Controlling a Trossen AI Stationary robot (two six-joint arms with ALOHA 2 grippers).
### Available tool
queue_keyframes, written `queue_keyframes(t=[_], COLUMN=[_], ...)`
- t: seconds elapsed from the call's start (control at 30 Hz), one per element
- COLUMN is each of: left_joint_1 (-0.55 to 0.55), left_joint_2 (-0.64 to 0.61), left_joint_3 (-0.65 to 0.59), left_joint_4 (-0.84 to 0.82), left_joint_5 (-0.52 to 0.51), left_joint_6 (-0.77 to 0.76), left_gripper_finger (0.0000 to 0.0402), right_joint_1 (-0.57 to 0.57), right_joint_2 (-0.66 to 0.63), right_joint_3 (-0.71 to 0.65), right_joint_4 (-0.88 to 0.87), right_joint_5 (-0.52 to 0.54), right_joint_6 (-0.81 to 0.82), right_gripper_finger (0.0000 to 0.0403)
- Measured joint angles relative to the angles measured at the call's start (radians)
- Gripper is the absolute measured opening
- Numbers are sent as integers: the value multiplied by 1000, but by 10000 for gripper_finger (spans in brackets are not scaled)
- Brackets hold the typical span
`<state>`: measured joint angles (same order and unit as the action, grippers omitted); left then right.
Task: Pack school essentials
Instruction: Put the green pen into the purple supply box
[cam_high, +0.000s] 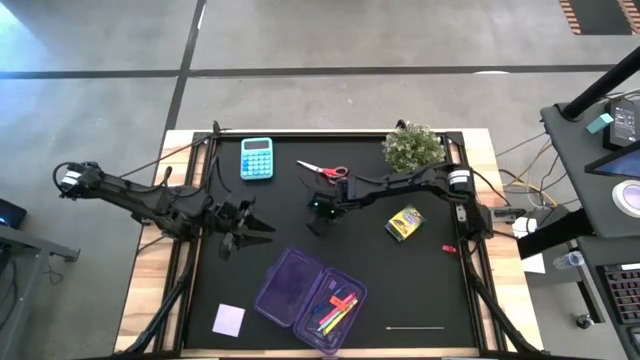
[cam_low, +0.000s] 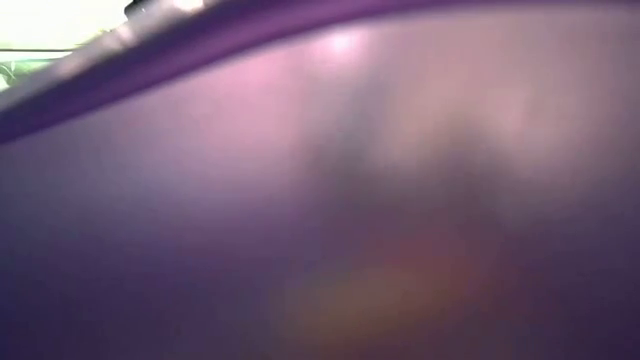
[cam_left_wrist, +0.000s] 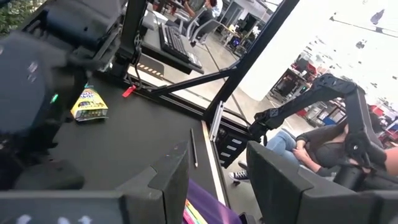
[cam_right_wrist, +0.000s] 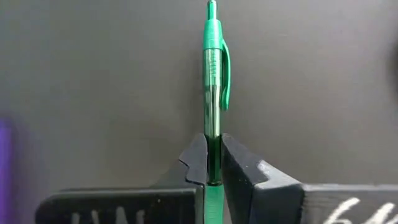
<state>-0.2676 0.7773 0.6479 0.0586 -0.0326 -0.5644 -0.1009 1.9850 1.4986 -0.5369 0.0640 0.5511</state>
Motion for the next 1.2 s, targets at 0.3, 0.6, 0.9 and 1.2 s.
queue_keyframes(t=[0.3,0.6,0.9,1.2], left_joint_1=[0,0,0,0], left_joint_2=[4,6,21,60], left_joint_3=[0,0,-3,-3], left_joint_4=[2,2,1,35], left_joint_5=[0,0,0,-1], left_joint_6=[-1,3,20,-47], left_gripper_finger=[141,141,141,141], right_joint_1=[69,253,440,529], right_joint_2=[-149,-211,-195,-194], right_joint_3=[0,0,0,-39], right_joint_4=[-25,-50,-50,15], right_joint_5=[-190,-245,-285,-282], right_joint_6=[-279,-434,-584,-648], right_gripper_finger=[18,18,18,18])
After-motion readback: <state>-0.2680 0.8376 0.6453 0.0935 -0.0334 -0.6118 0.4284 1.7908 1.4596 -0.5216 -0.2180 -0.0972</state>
